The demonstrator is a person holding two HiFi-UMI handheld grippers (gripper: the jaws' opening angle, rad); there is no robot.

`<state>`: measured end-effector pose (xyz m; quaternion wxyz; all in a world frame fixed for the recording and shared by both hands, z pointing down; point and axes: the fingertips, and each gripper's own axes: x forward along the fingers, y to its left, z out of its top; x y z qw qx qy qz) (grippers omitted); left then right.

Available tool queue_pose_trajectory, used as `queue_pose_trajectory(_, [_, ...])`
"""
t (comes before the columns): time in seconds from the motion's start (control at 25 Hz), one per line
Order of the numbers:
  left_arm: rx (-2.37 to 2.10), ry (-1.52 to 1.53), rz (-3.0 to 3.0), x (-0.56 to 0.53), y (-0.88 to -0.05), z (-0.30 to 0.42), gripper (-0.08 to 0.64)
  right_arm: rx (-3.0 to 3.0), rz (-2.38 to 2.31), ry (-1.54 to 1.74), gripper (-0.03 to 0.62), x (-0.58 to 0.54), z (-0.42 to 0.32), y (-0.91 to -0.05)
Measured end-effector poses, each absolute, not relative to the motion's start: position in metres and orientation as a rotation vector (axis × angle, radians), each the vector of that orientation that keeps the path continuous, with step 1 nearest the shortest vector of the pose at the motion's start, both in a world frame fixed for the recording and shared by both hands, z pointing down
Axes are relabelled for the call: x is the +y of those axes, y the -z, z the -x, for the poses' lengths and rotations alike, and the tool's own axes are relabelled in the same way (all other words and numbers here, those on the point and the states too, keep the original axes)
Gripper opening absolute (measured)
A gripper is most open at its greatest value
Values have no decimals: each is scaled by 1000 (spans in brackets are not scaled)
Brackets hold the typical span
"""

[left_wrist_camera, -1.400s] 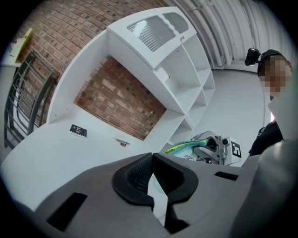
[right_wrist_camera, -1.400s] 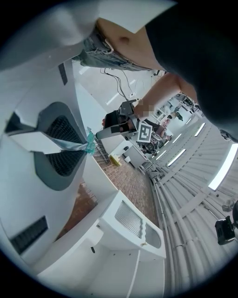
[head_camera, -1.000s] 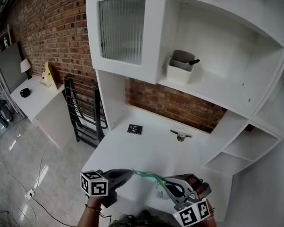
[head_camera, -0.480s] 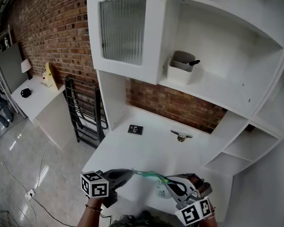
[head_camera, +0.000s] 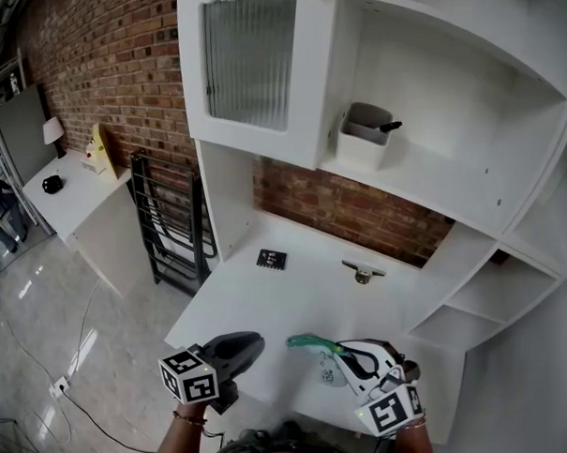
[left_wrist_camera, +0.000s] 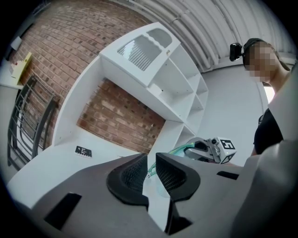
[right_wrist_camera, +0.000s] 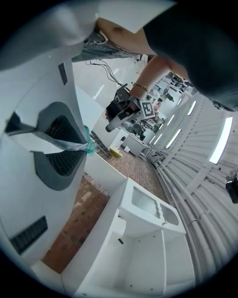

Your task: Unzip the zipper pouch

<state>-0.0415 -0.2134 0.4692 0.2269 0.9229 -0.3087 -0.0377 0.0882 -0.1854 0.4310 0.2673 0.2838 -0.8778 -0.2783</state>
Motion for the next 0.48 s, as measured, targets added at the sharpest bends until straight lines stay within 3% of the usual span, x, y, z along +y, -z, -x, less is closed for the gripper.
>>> queue_pose_trajectory(0.48, [-994,302,-2597,-206,-446,61,43,-2497,-822,544,26,-219,-94,-445])
